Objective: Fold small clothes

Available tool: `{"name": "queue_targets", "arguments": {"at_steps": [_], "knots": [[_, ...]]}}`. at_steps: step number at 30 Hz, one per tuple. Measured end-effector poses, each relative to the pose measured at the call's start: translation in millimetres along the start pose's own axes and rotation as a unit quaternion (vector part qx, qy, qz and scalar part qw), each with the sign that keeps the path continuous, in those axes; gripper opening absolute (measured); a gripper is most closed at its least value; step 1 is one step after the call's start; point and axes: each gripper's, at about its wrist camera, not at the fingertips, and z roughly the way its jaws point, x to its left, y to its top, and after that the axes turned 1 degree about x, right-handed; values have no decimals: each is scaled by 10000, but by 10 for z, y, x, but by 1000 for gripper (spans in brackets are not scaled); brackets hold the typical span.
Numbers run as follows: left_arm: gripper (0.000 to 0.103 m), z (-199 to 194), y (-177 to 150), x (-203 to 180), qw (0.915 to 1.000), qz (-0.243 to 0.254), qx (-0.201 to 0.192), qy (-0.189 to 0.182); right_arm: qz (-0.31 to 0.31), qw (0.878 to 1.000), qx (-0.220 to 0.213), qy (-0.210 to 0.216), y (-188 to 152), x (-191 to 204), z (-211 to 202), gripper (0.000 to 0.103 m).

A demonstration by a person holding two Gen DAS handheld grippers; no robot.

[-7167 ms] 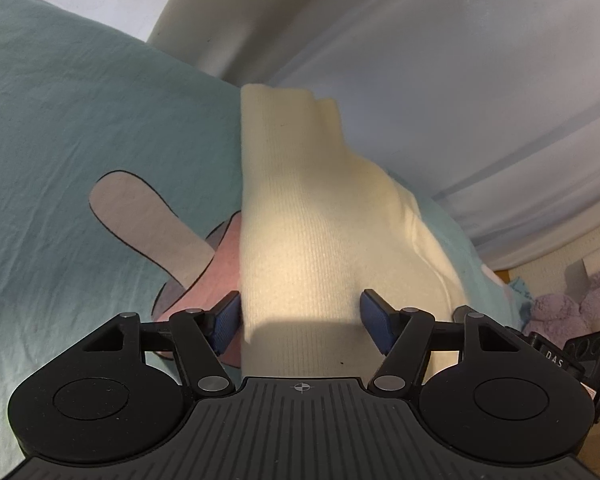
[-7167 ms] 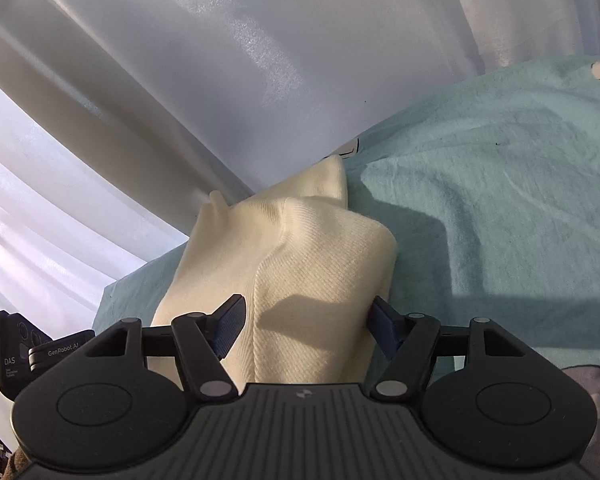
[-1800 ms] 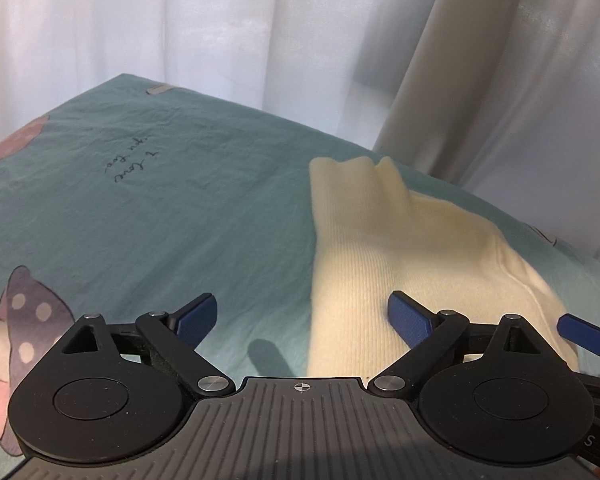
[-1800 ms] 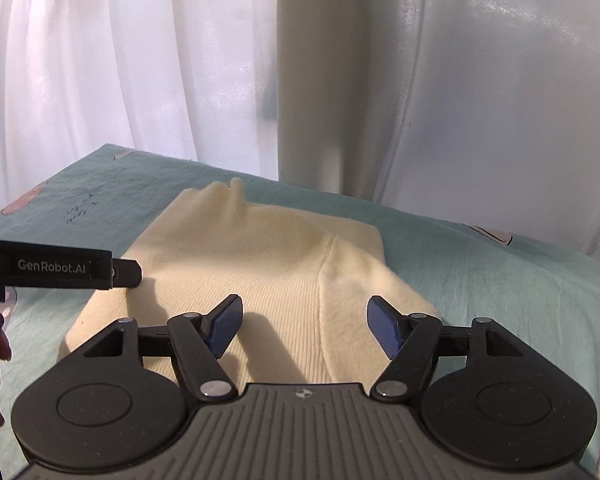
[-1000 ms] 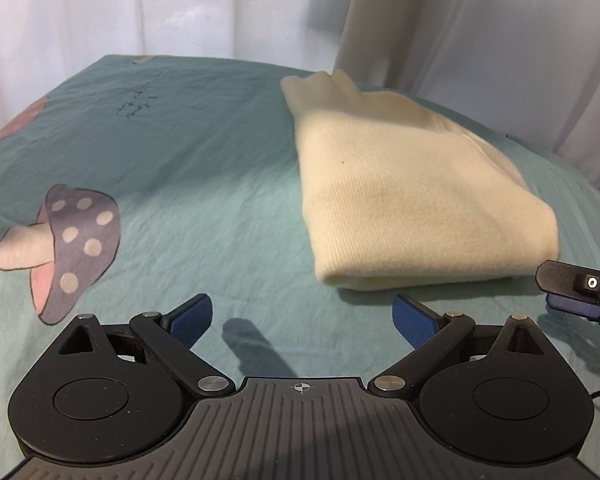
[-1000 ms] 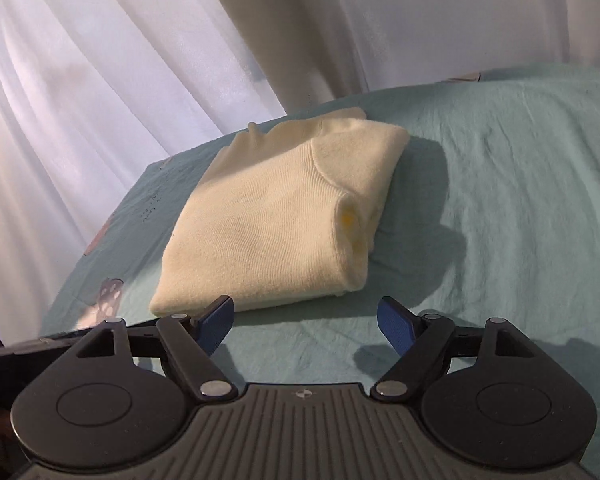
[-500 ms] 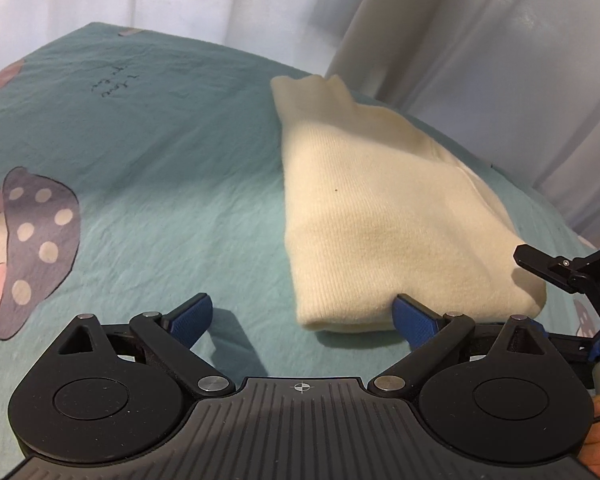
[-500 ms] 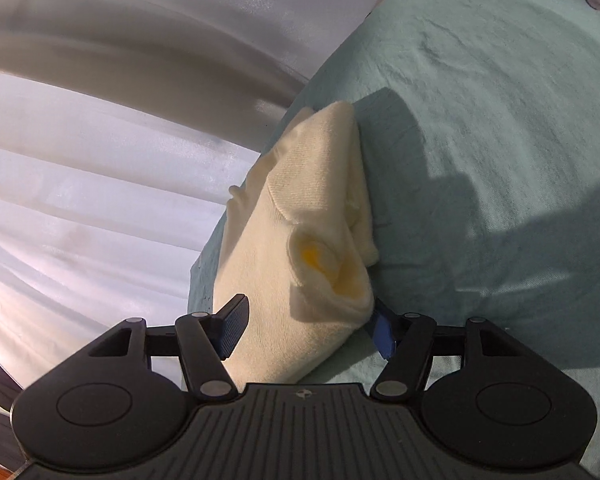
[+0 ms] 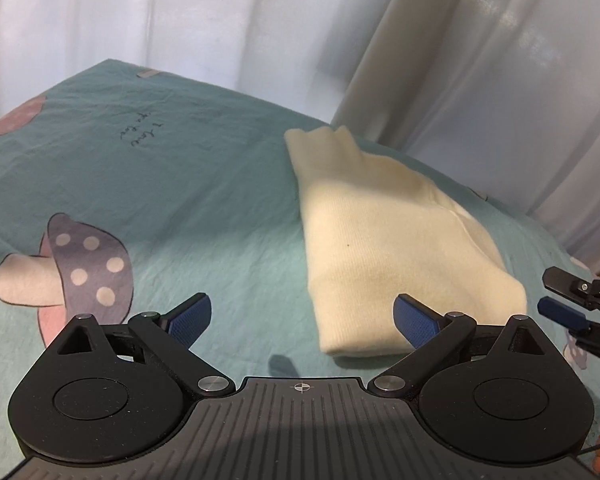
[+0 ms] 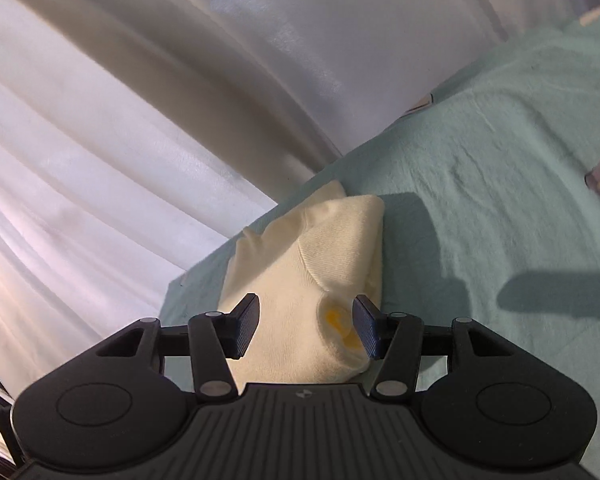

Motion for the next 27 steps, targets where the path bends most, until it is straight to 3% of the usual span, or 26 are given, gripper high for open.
{"name": "queue_targets", "arguments": {"at_steps": [4, 6, 9, 13, 17, 21, 24, 27], "knots": [[100, 126, 6, -69, 9996, -9, 112, 261, -1230, 9913, 326, -344, -104, 368, 187, 53], [100, 197, 43, -85, 9994, -28, 127, 323, -1958, 9761, 331, -886, -185, 498, 303, 52], [100, 266, 93, -111, 9990, -30, 158, 416, -2959, 9422, 317, -1539, -335, 620, 421, 52], [100, 367, 191, -165, 9988, -55, 36, 490, -3236, 9337, 248, -1511, -361, 713, 453, 52], [102, 574, 196, -194, 9969, 77, 277, 728, -3457, 9243, 314, -1584, -415, 695, 580, 53], [103, 631, 118, -165, 9970, 225, 273, 691, -3859, 9030, 494, -1822, -545, 635, 714, 59], [103, 603, 101, -96, 9977, 138, 315, 590, -3817, 9031, 644, -1859, -520, 599, 738, 69], [103, 558, 55, -5, 9971, 20, 568, 510, -3733, 9064, 830, -1793, -504, 554, 686, 72]]}}
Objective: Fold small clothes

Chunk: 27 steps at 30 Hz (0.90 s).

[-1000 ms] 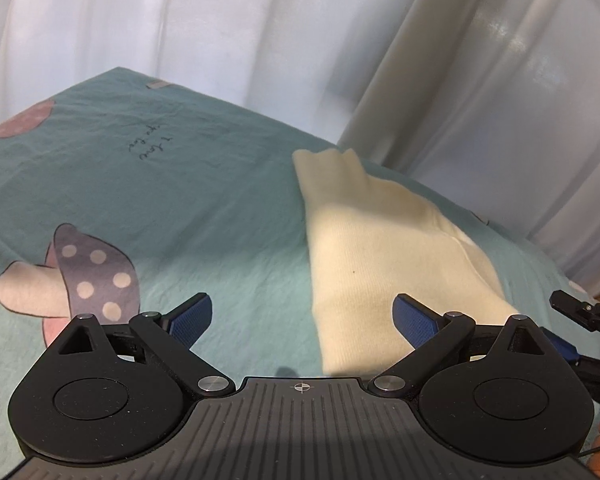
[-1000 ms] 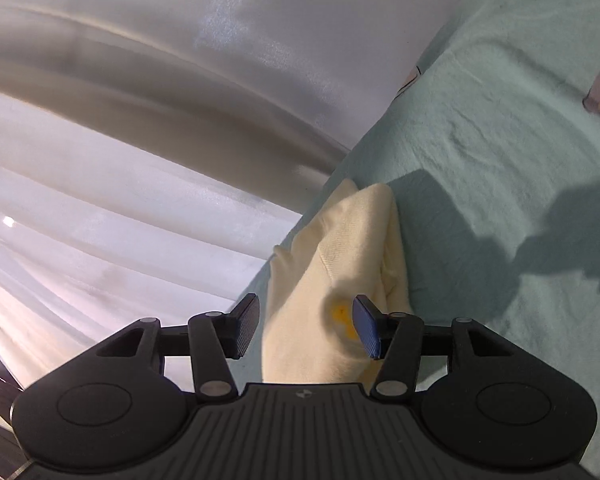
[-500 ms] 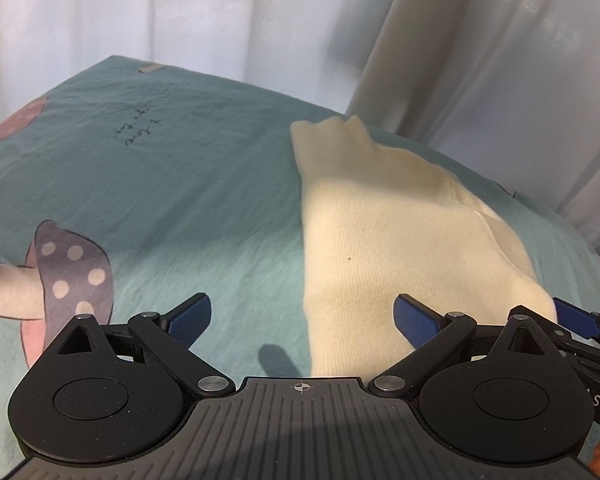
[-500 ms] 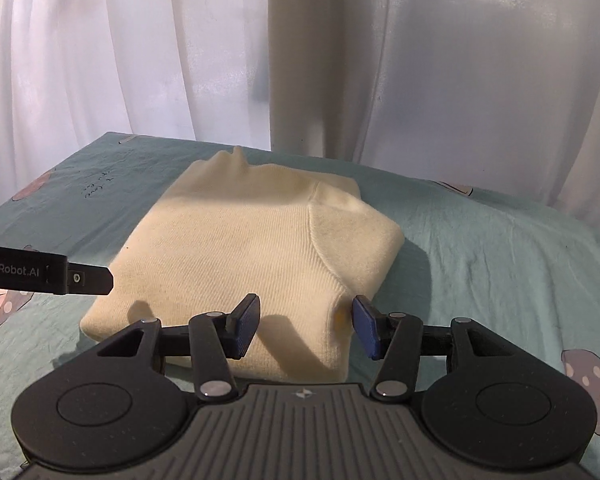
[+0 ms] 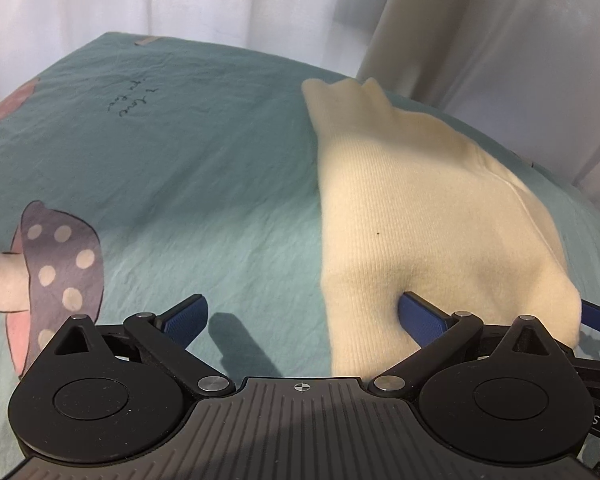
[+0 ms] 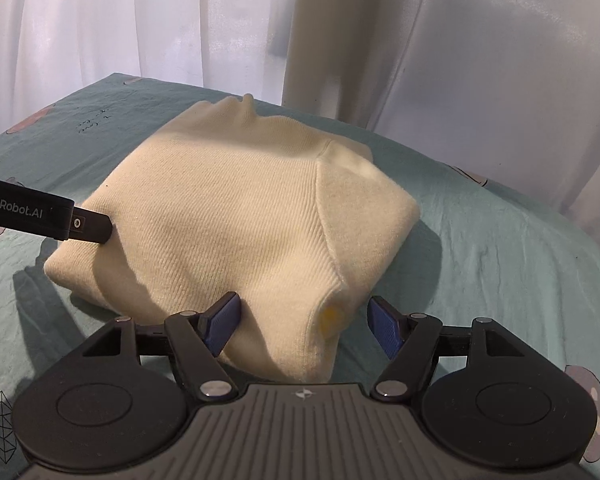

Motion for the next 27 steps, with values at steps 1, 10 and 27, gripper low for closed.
{"name": "queue_targets", "arguments": {"at_steps": [1, 10, 27], "knots": [[103, -31, -34, 24, 9999, -56, 90, 12, -32, 10000, 51, 0, -17, 4, -31, 74], [103, -492, -571, -67, 9963, 33, 831, -210, 188, 9941, 997, 395, -591, 168, -547, 99], [103, -1188, -585, -322, 9957, 890, 245, -19, 391, 9840, 1735, -132, -498, 338, -1102, 99]]}}
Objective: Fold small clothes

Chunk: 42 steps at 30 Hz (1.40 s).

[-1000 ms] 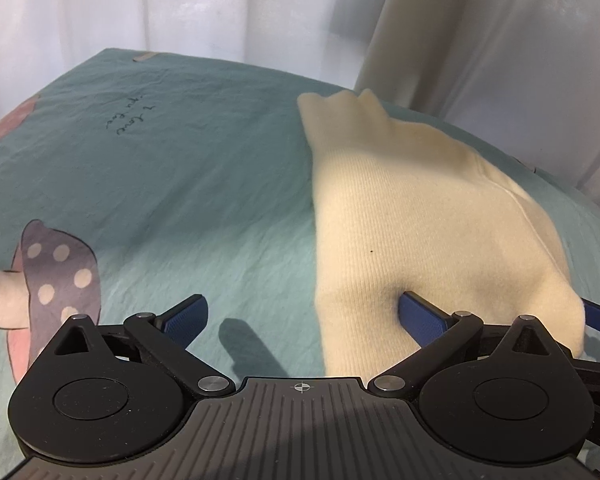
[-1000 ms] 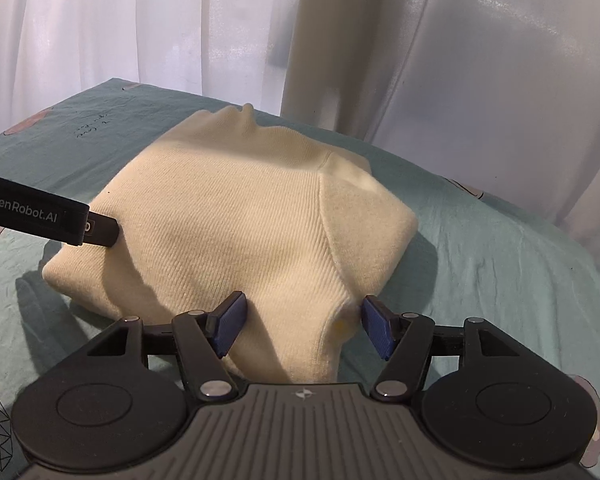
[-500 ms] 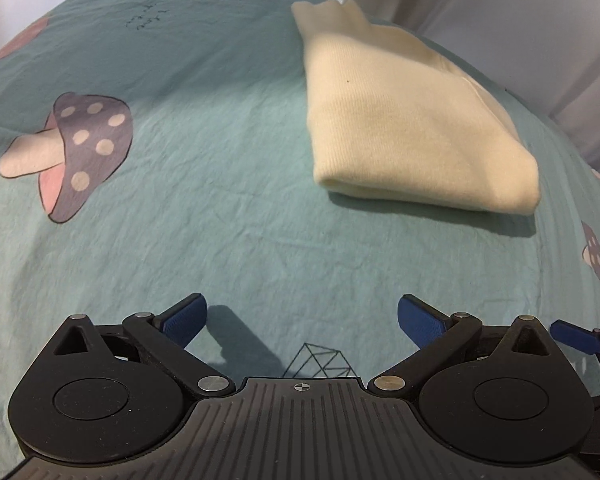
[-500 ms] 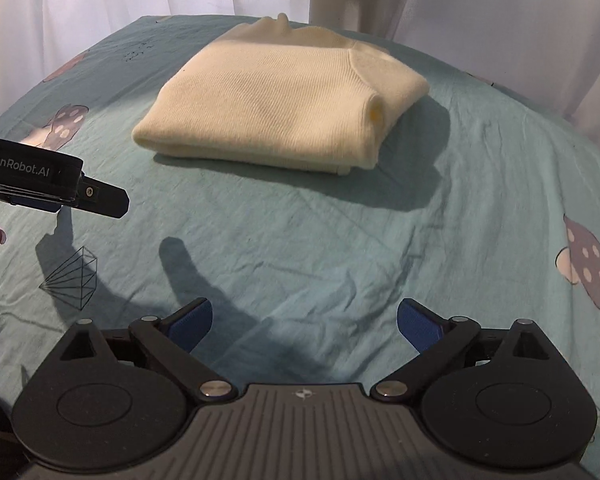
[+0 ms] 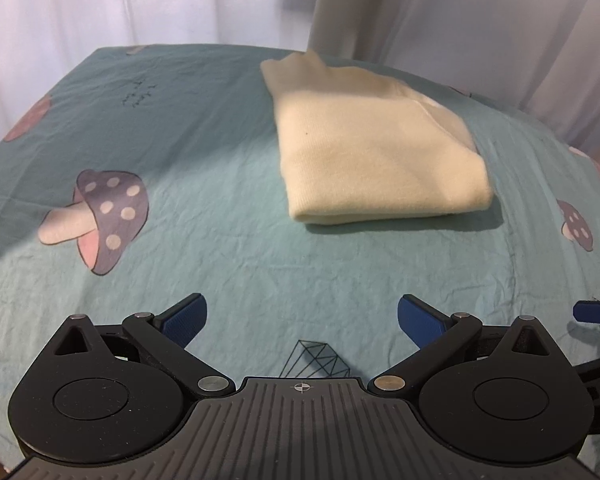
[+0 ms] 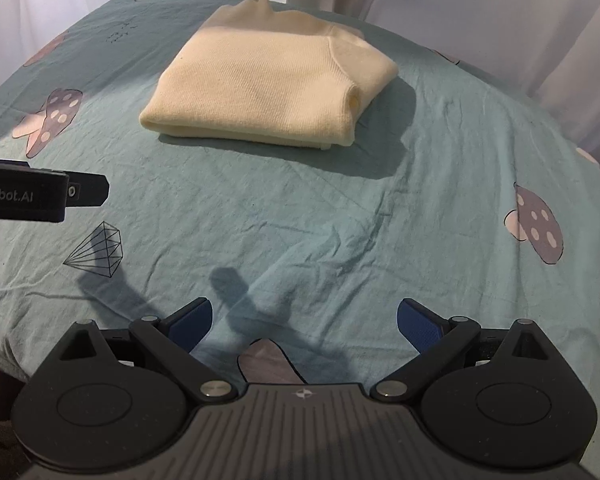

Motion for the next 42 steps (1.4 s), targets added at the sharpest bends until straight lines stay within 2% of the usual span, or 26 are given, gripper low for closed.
{"name": "queue_targets", "arguments": {"at_steps": [4, 10, 16, 20, 42], "knots": [[103, -23, 86, -23, 9998, 107, 86, -169, 186, 9997, 147, -94, 157, -40, -29, 99], [103, 21, 211, 17, 9998, 23, 205, -9, 339, 9984, 98, -437, 356, -54, -57, 99], [103, 102, 357, 29, 9994, -78, 290, 168, 499, 9982, 14, -334, 552, -34, -105, 99], [103, 151, 397, 9, 9990, -13, 366, 237, 454, 9981, 43, -423, 655, 5, -99, 99], [103, 265, 408, -16, 9979, -14, 576, 305, 568, 9973, 139, -437, 680, -15, -46, 99]]}}
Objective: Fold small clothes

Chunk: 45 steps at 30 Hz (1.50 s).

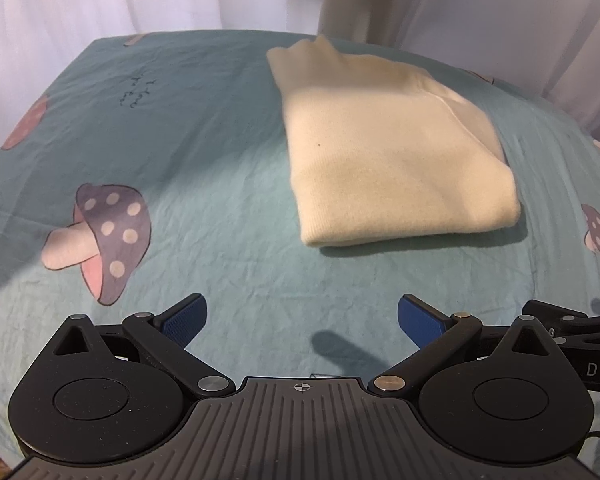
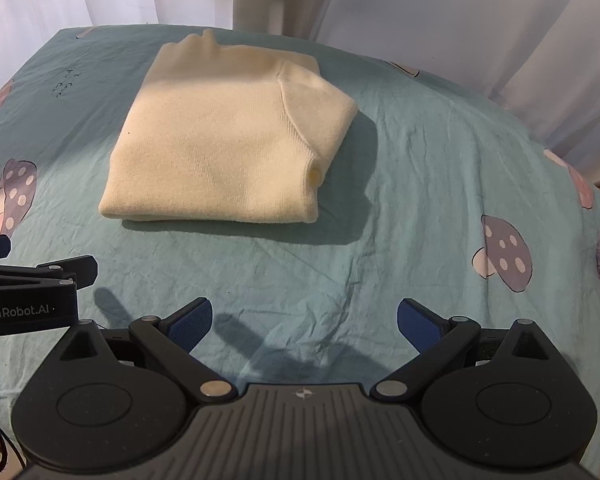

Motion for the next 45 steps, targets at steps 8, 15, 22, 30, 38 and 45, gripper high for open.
{"name": "queue_targets", "arguments": {"at_steps": [8, 15, 22, 30, 38, 45], "knots": [[103, -2, -8, -21, 10000, 48, 31, -22, 64, 10000, 19, 35, -17, -28, 10, 99], [103, -5, -11, -18, 10000, 2, 45, 16, 50, 10000, 33, 46, -26, -21, 14, 99], [103, -5, -18, -16, 10000, 16, 64, 28, 52, 10000, 15, 57, -21, -23, 15, 99], [103, 1, -18, -20, 10000, 28, 73, 50, 56, 10000, 26, 64, -17, -29, 15, 99], [103, 17, -15, -21, 9999, 30, 91, 78, 71, 10000, 21, 48, -19, -33, 16, 99], [103, 27, -15, -16, 9998, 60, 108, 140, 88, 9999, 36, 37, -22, -44, 29, 99]]}}
